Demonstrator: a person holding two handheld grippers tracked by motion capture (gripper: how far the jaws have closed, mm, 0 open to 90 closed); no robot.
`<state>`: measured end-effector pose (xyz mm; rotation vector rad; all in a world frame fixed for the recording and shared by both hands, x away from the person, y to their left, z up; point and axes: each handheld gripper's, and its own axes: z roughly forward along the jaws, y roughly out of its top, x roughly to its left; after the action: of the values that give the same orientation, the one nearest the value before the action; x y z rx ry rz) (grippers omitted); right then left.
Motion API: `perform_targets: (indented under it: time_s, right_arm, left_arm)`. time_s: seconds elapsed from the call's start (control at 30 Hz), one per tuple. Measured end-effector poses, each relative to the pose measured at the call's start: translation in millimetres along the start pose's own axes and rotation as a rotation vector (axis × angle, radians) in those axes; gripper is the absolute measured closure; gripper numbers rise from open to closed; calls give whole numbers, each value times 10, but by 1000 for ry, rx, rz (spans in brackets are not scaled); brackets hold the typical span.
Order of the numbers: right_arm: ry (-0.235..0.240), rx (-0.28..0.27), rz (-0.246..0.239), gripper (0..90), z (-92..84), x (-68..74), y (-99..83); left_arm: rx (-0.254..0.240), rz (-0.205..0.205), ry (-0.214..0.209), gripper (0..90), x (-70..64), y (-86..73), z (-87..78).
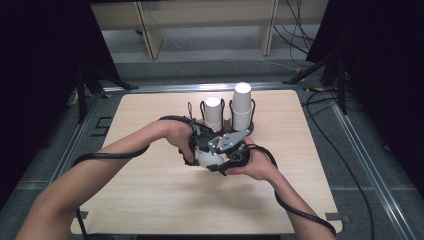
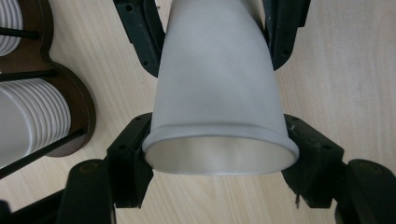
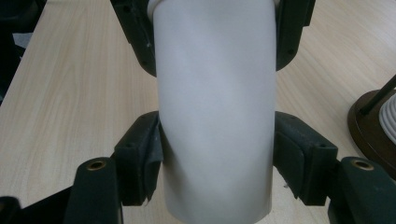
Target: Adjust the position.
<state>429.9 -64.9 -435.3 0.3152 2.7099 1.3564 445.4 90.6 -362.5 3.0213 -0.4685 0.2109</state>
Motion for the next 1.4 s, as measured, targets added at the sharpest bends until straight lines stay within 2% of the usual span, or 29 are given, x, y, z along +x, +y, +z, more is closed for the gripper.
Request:
perform_targets:
  time_s: [0.2, 0.23, 0.27, 0.3, 0.4, 0.43, 0.47, 0.5, 0.57, 0.7, 0.77, 0.87, 0.93, 0.97, 1.0, 1.07, 1.27, 1.3, 1.33, 1.4]
  right_arm:
    - [-6, -1, -31, 379, -10, 20, -9]
    - [-5, -7, -27, 379, -7, 25, -13]
    - [0, 7, 19, 379, -15, 54, -21]
    - [-7, 5, 10, 379, -14, 53, -26]
    - [-22, -16, -33, 379, -9, 34, -38]
    - [-18, -11, 13, 380, -13, 62, -51]
    - [-29, -24, -35, 380, -6, 36, -59]
    - [-24, -21, -19, 381, -5, 48, -74]
    - [-44, -34, -30, 383, -13, 57, -100]
    - [-60, -53, -4, 382, -36, 90, -161]
    - [-63, -60, 0, 383, -40, 92, -191]
    - [-67, -70, 2, 383, -43, 106, -219]
    - [-66, -69, 7, 384, -50, 122, -230]
    - [-68, -73, 7, 384, -54, 122, -236]
    - [-70, -73, 6, 385, -57, 120, -242]
    - [-72, -62, 11, 386, -64, 122, -258]
    - [-81, -54, 17, 386, -82, 119, -282]
    - [-80, -56, 9, 385, -83, 113, -284]
    - [-80, -56, 14, 385, -87, 114, -286]
    - [-85, -58, 17, 385, -99, 110, -293]
  left_arm:
    - [-33, -2, -11, 316, -20, -16, -6]
    - [-39, -3, -14, 311, -20, -23, -3]
    - [-45, 2, -10, 303, -21, -29, 0]
    - [-49, 5, -9, 295, -21, -34, 1]
    - [-69, -5, 21, 233, -20, -59, 11]
    - [-70, -8, 31, 196, -14, -74, 11]
    - [-72, -9, 44, 159, -10, -89, 8]
    - [-82, -17, 50, 146, -8, -107, 8]
    - [-114, -39, 49, 149, -16, -145, 12]
    - [-161, -75, 76, 148, -37, -215, 22]
    - [-161, -80, 80, 147, -36, -248, 20]
    - [-217, -121, 73, 147, -71, -283, 47]
    - [-232, -125, 80, 146, -79, -295, 48]
    - [-238, -128, 80, 150, -85, -300, 48]
    - [-222, -106, 86, 155, -76, -308, 33]
    - [-244, -128, 91, 147, -91, -316, 39]
    - [-254, -132, 98, 150, -99, -342, -1]
    - [-233, -111, 104, 150, -86, -347, -19]
    - [-253, -135, 101, 150, -102, -349, -7]
    - [-254, -137, 103, 148, -111, -362, -14]
